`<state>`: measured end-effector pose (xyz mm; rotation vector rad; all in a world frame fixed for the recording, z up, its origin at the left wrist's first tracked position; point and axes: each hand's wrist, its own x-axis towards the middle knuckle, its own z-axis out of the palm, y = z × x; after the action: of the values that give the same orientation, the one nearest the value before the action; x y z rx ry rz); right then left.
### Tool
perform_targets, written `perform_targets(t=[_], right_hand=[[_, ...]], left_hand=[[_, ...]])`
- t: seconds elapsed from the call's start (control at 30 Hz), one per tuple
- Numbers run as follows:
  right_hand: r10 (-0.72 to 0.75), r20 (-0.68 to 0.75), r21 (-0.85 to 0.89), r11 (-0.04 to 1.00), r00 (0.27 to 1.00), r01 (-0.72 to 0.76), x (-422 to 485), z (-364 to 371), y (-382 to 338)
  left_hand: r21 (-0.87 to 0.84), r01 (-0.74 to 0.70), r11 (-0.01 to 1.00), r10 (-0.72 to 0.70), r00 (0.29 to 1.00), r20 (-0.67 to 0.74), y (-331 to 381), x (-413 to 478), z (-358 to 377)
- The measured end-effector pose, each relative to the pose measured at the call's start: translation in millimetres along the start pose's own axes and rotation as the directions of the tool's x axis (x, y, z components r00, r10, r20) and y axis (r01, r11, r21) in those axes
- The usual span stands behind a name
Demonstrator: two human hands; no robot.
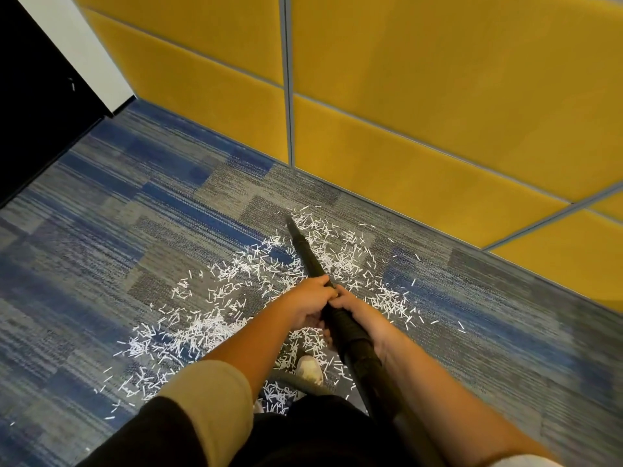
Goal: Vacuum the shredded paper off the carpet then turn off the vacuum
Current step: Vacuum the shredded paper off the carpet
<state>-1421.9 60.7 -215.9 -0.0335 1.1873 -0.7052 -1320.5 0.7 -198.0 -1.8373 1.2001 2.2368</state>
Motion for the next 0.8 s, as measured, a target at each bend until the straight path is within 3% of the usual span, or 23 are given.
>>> perform_targets(t=[0.8], right_hand=[[-0.009, 0.007, 0.059, 0.998, 1.0, 0.009, -15.3, 5.2, 15.4]], left_hand=[[0.053, 0.029, 0.998, -0.03, 1.0, 0.006, -11.0, -7.1, 1.6]])
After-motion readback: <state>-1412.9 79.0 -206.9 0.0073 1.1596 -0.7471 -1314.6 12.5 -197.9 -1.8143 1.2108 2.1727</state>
